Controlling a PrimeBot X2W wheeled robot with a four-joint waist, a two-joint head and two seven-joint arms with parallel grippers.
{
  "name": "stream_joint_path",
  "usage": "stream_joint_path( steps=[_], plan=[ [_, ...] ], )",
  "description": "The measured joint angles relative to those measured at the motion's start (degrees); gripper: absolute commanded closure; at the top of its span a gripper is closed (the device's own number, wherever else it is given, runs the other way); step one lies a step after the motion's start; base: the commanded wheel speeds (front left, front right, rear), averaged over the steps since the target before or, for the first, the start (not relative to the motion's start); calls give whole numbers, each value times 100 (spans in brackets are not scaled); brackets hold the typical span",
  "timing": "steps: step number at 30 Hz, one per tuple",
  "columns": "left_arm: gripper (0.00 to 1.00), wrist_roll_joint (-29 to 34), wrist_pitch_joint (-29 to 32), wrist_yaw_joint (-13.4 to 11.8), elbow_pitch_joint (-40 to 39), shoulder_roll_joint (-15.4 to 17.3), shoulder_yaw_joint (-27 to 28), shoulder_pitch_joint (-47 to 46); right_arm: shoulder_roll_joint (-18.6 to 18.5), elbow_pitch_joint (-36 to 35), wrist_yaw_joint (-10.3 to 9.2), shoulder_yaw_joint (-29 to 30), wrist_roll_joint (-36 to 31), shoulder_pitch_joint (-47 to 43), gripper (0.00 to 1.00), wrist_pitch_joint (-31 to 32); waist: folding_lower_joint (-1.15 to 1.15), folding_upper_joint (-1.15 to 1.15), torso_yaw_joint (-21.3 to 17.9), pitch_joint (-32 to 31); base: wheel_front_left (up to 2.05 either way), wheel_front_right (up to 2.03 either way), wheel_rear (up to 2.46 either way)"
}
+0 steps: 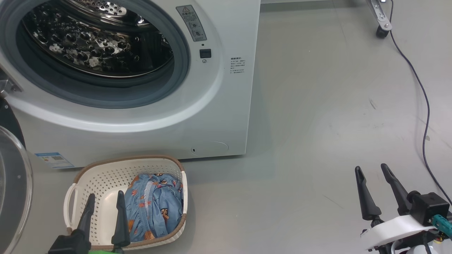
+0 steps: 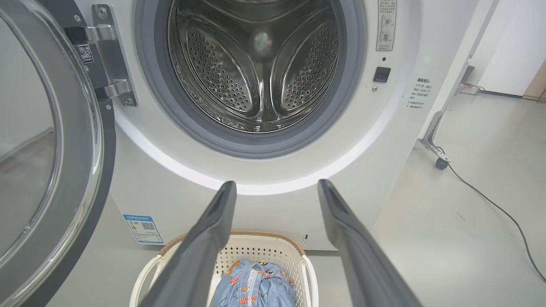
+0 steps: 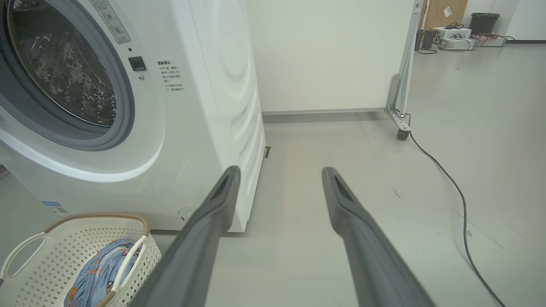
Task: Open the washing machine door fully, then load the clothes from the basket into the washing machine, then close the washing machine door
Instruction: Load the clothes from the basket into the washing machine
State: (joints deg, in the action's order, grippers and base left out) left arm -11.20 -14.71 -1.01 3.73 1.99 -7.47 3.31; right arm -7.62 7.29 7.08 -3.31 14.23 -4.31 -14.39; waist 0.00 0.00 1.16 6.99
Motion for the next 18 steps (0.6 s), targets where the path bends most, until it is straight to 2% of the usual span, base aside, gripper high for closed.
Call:
stream_joint_path(
  steps=[18],
  plan=[
    [0, -236, 0, -31, 54, 3, -601, -346, -236, -226, 0, 15, 256, 146, 0, 0, 0, 0, -71, 886, 0, 0, 0]
  ],
)
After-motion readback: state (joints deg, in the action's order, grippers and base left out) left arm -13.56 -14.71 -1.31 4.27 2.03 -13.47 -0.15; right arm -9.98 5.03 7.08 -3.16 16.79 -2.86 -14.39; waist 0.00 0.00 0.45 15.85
